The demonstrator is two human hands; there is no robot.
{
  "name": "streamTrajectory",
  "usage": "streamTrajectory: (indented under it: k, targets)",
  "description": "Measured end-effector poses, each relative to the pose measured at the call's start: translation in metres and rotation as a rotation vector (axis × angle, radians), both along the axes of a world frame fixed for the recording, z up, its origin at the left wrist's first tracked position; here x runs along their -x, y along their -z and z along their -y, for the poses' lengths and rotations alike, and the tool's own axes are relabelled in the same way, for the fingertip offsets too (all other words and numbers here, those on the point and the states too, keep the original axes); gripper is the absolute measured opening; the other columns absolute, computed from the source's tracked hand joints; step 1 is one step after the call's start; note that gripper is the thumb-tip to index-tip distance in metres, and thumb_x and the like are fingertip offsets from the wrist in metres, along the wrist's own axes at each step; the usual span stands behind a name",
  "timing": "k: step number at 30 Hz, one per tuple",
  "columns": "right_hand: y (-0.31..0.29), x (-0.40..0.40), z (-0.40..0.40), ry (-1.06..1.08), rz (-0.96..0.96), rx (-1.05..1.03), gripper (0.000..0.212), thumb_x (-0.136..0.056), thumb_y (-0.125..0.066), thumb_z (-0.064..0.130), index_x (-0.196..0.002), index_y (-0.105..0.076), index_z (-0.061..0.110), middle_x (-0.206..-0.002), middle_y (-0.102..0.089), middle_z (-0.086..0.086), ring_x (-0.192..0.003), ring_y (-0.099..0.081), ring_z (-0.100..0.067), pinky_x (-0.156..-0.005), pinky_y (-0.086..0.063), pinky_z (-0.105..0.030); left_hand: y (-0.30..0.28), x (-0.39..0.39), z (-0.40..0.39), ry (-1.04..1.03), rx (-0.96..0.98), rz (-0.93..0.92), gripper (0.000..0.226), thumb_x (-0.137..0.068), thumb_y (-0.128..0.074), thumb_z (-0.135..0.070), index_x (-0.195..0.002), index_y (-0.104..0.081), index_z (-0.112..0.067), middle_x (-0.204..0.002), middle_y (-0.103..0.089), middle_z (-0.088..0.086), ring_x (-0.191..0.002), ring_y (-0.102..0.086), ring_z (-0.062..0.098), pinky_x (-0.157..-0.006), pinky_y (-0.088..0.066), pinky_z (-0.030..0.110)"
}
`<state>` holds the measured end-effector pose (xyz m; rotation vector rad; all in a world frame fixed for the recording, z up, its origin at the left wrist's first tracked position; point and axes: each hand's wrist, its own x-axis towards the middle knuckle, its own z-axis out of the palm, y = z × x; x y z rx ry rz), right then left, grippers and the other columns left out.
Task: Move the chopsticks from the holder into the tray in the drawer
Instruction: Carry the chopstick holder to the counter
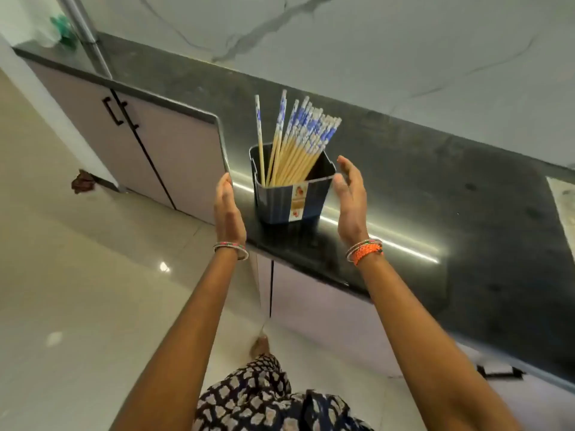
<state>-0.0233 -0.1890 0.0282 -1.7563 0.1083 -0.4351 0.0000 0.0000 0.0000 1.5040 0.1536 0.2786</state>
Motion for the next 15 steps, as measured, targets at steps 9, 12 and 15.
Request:
streamTrajectory:
  k: [9, 12, 15]
  targets:
    - [0.019, -0.091, 0.003, -0.127, -0.285, -0.537, 0.061, -0.098, -0.025, 0.051, -0.119, -0.062, 0.008, -0.111, -0.071, -0.007, -0.104, -0.068, -0.022, -0.088, -0.054, -0.03, 0.009, -0.072, 0.02, 0.206, 0.364, -0.202, 0.045, -0.099, -0.027, -0.029, -0.11, -0.059, 0.0, -0.095, -0.073, 0.014, -0.098, -0.067, 0.025, -0.087, -0.054, 0.034]
    - [0.029, -0.102, 0.006, -0.188, -0.324, -0.615, 0.06, -0.094, -0.028, 0.056, -0.11, -0.068, 0.014, -0.111, -0.07, -0.01, -0.107, -0.065, -0.027, -0.097, -0.05, -0.04, 0.02, -0.076, 0.026, 0.194, 0.394, -0.219, 0.043, -0.099, -0.025, -0.032, -0.102, -0.065, -0.017, -0.083, -0.075, -0.01, -0.087, -0.069, 0.008, -0.077, -0.055, 0.024]
    - [0.036, -0.106, 0.01, -0.237, -0.363, -0.647, 0.059, -0.089, -0.036, 0.062, -0.108, -0.071, 0.019, -0.113, -0.072, -0.008, -0.107, -0.067, -0.024, -0.088, -0.056, -0.032, 0.022, -0.077, 0.03, 0.186, 0.423, -0.21, 0.043, -0.099, -0.024, -0.034, -0.105, -0.064, -0.017, -0.085, -0.075, -0.01, -0.088, -0.069, 0.007, -0.08, -0.056, 0.022]
